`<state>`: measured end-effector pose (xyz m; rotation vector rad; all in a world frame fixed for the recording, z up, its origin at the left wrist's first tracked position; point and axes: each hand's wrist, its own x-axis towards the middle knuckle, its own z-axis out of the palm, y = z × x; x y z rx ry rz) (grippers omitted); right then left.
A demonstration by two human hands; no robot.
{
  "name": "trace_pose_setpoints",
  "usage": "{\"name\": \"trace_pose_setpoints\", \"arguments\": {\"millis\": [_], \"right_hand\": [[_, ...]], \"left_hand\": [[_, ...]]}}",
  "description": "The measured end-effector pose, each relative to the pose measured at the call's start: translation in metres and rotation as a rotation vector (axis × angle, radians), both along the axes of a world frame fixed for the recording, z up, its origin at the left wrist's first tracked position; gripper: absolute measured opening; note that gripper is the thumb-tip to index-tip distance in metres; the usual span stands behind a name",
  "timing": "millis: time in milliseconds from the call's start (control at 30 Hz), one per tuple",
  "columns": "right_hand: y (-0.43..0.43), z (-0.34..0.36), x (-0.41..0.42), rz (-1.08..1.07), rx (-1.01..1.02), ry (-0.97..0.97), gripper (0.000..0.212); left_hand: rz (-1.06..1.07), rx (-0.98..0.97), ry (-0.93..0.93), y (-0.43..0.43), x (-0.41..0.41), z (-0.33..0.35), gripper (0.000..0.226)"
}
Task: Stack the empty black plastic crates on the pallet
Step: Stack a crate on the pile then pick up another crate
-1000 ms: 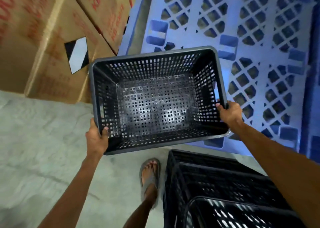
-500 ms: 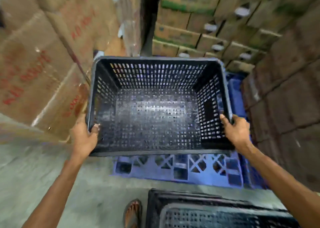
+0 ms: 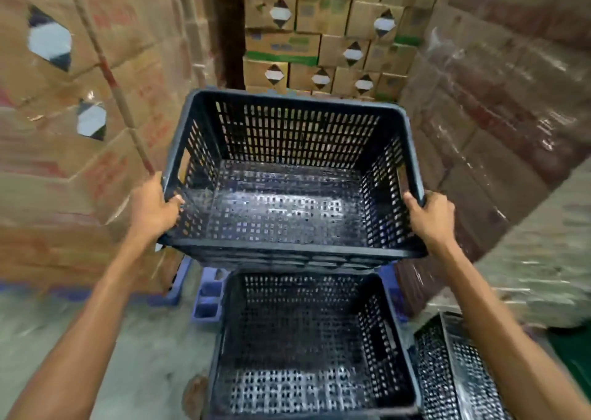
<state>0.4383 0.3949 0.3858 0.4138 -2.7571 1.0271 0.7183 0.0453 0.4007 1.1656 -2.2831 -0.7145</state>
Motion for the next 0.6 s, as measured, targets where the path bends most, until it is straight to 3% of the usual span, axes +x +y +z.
{"name": "trace_pose_setpoints", "arguments": {"millis": [100,400,500,600], "right_hand": [[0.051,-0.004,0.026,0.008,0.042,-0.043,0.034],[0.138,-0.043,0.086,0.039,0.186,-0.186,0.034],[0.153,-0.059,0.094,0.024,0.209,-0.231,0.034],[0.164,-0.069,0.096,0.017,0.239,-0.26,0.036]], "left_hand": [[0.0,0.1,-0.006,0.059,0.036,0.001,0.022],[-0.027,0.176,-0.087,0.143,0.108,-0.049,0.045],[-0.011,0.174,-0.177,0.152,0.116,-0.057,0.026],[-0.001,0.174,-0.215,0.156,0.122,-0.069,0.026]]}}
